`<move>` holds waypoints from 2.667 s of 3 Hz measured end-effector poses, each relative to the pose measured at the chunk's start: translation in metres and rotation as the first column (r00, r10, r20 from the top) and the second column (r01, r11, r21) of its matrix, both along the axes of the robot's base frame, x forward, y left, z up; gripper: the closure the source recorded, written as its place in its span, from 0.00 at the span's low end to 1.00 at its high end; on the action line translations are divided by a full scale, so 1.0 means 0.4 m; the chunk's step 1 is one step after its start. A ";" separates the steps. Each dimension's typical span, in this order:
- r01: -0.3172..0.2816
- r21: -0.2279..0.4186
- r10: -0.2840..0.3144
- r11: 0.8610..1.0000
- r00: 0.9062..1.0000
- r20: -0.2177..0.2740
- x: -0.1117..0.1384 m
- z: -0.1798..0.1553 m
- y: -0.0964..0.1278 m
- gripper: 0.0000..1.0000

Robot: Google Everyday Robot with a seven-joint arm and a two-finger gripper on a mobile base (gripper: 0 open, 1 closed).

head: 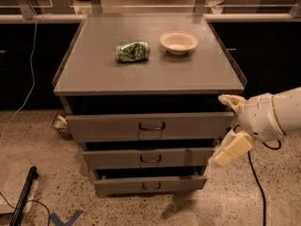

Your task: Open top drawer

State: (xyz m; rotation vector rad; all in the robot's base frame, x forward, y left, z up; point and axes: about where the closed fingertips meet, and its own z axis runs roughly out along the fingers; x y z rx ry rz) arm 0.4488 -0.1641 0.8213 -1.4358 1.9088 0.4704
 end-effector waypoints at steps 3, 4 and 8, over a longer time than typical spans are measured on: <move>0.016 -0.022 -0.016 1.000 1.000 -0.026 0.110 -0.135 0.063 0.00; 0.016 -0.057 -0.016 0.998 1.000 -0.014 0.160 -0.176 0.075 0.00; 0.083 -0.105 -0.082 0.991 0.997 0.012 0.267 -0.275 0.057 0.00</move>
Offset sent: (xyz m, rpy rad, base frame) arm 0.0449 0.0186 -0.0581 -0.0080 0.0313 -0.0349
